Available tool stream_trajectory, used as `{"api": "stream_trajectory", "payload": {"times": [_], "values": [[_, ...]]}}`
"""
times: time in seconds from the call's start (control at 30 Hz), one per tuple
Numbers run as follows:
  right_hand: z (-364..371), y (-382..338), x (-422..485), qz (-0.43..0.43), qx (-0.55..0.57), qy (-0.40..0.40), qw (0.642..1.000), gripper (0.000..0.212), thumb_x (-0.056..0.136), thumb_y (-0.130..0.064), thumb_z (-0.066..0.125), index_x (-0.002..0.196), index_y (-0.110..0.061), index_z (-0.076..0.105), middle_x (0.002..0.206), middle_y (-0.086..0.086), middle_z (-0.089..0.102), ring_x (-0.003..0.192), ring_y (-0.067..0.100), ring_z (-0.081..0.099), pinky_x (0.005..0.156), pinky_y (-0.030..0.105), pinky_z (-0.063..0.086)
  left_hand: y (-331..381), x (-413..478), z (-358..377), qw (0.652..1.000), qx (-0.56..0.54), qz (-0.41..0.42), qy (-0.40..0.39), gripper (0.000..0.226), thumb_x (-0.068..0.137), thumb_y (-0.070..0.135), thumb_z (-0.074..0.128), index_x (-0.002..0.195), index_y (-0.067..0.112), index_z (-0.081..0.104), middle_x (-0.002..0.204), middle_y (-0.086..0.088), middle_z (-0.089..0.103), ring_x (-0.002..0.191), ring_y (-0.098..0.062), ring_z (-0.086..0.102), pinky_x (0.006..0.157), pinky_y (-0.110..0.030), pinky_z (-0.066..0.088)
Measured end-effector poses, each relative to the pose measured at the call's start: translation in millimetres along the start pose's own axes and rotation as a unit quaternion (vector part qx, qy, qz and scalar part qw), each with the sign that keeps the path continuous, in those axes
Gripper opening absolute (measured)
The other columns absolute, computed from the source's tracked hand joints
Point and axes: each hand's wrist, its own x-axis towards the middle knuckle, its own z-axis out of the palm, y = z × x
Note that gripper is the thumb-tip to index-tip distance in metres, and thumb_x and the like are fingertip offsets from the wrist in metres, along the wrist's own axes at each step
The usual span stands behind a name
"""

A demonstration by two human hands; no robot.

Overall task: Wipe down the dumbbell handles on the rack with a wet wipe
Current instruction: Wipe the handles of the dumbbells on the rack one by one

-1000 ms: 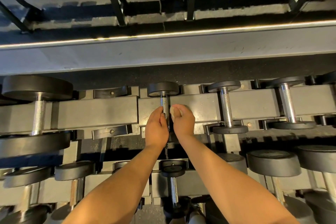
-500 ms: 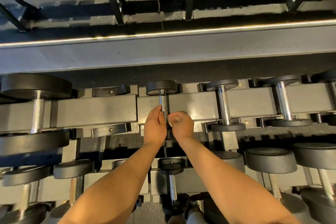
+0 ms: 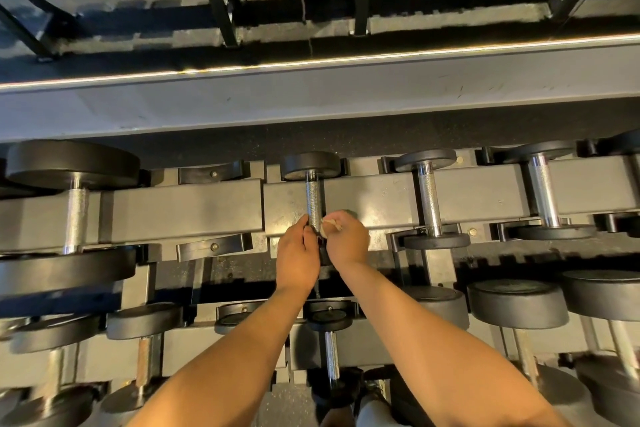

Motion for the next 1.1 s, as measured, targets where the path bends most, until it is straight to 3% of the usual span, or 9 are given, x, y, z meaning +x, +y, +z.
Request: {"api": "stream_trajectory", "payload": {"times": [0.1, 0.33, 0.5, 0.6, 0.7, 0.77, 0.9, 0.97, 1.1], "values": [[1.1, 4.9, -9.5, 0.016, 0.048, 0.011, 0.999, 0.025, 0.094, -0.006, 0.058, 0.088, -0.029, 0.064, 0.088, -0.007, 0.062, 0.095, 0.016, 0.054, 0.081, 0.027, 0.042, -7.9, 3.7, 3.8, 1.000, 0.009, -0.011, -0.005, 0.060, 0.097, 0.053, 0.022, 0.135, 0.024, 0.058, 0.120, 0.002, 0.067, 0.109, -0.017, 0.061, 0.098, -0.047, 0.052], [-6.9, -28.7, 15.1, -0.024, 0.108, 0.017, 0.994, 0.012, 0.094, -0.008, 0.063, 0.101, -0.015, 0.070, 0.100, -0.005, 0.062, 0.089, 0.010, 0.057, 0.064, 0.000, 0.039, -9.9, 6.2, 2.7, 1.000, -0.018, -0.007, -0.015, 0.047, 0.103, 0.045, 0.028, 0.133, 0.026, 0.060, 0.117, 0.006, 0.068, 0.109, -0.010, 0.062, 0.100, -0.041, 0.052], [-9.5, -14.2, 5.1, -0.026, 0.014, -0.032, 0.999, 0.003, 0.092, -0.011, 0.067, 0.091, -0.013, 0.068, 0.090, -0.006, 0.061, 0.085, 0.011, 0.058, 0.062, 0.008, 0.037, -13.6, -2.4, -5.7, 0.998, -0.042, -0.022, -0.052, 0.044, 0.109, 0.043, 0.030, 0.139, 0.025, 0.058, 0.132, 0.006, 0.063, 0.124, -0.004, 0.055, 0.113, -0.029, 0.039], [-13.9, -8.4, -3.3, 0.002, -0.020, -0.067, 0.998, 0.010, 0.090, -0.013, 0.071, 0.085, -0.020, 0.065, 0.086, -0.007, 0.062, 0.084, 0.012, 0.060, 0.071, 0.020, 0.046, -17.4, -9.2, -2.5, 0.998, -0.036, -0.038, -0.048, 0.053, 0.107, 0.056, 0.025, 0.143, 0.029, 0.053, 0.142, 0.003, 0.056, 0.135, -0.014, 0.047, 0.120, -0.041, 0.033], [-19.5, -13.4, -1.1, 0.025, -0.028, -0.095, 0.995, 0.013, 0.087, -0.011, 0.073, 0.084, -0.022, 0.068, 0.085, -0.005, 0.065, 0.085, 0.014, 0.064, 0.073, 0.023, 0.049, -18.2, -9.3, -1.2, 0.998, -0.025, -0.037, -0.049, 0.050, 0.108, 0.051, 0.025, 0.143, 0.026, 0.052, 0.145, 0.002, 0.053, 0.137, -0.015, 0.043, 0.121, -0.039, 0.029], [-21.8, -19.9, 1.5, 0.013, -0.003, -0.061, 0.998, 0.010, 0.089, -0.009, 0.069, 0.089, -0.018, 0.070, 0.087, -0.006, 0.063, 0.085, 0.012, 0.061, 0.071, 0.019, 0.045, -14.4, -9.7, -5.7, 0.998, -0.021, -0.017, -0.057, 0.048, 0.108, 0.051, 0.025, 0.137, 0.027, 0.056, 0.137, 0.004, 0.058, 0.129, -0.010, 0.050, 0.116, -0.034, 0.035], [-11.8, -26.4, 5.2, -0.016, 0.094, 0.005, 0.995, 0.010, 0.092, -0.008, 0.068, 0.100, -0.013, 0.069, 0.095, -0.010, 0.059, 0.091, 0.008, 0.056, 0.066, 0.004, 0.040, -11.5, -5.9, -9.4, 0.998, -0.020, -0.003, -0.058, 0.037, 0.112, 0.026, 0.028, 0.140, 0.025, 0.053, 0.130, 0.013, 0.054, 0.114, 0.006, 0.047, 0.092, 0.005, 0.025], [-4.7, -28.0, 4.3, -0.016, 0.078, 0.001, 0.997, 0.012, 0.090, -0.005, 0.069, 0.101, -0.010, 0.070, 0.099, -0.007, 0.059, 0.095, 0.010, 0.056, 0.072, 0.009, 0.040, -9.0, -4.1, -9.7, 0.998, -0.031, -0.027, -0.056, 0.040, 0.111, 0.021, 0.029, 0.147, 0.019, 0.048, 0.130, 0.011, 0.052, 0.118, 0.003, 0.045, 0.086, 0.009, 0.024], [-10.9, -21.1, 4.0, 0.010, -0.019, -0.041, 0.999, 0.015, 0.090, -0.003, 0.067, 0.101, -0.012, 0.073, 0.103, 0.002, 0.067, 0.091, 0.013, 0.059, 0.077, 0.020, 0.044, -0.8, -8.4, -7.2, 0.998, -0.044, -0.043, -0.029, 0.039, 0.111, 0.019, 0.031, 0.145, 0.020, 0.050, 0.117, 0.009, 0.056, 0.098, 0.003, 0.052, 0.078, 0.005, 0.032]]}}
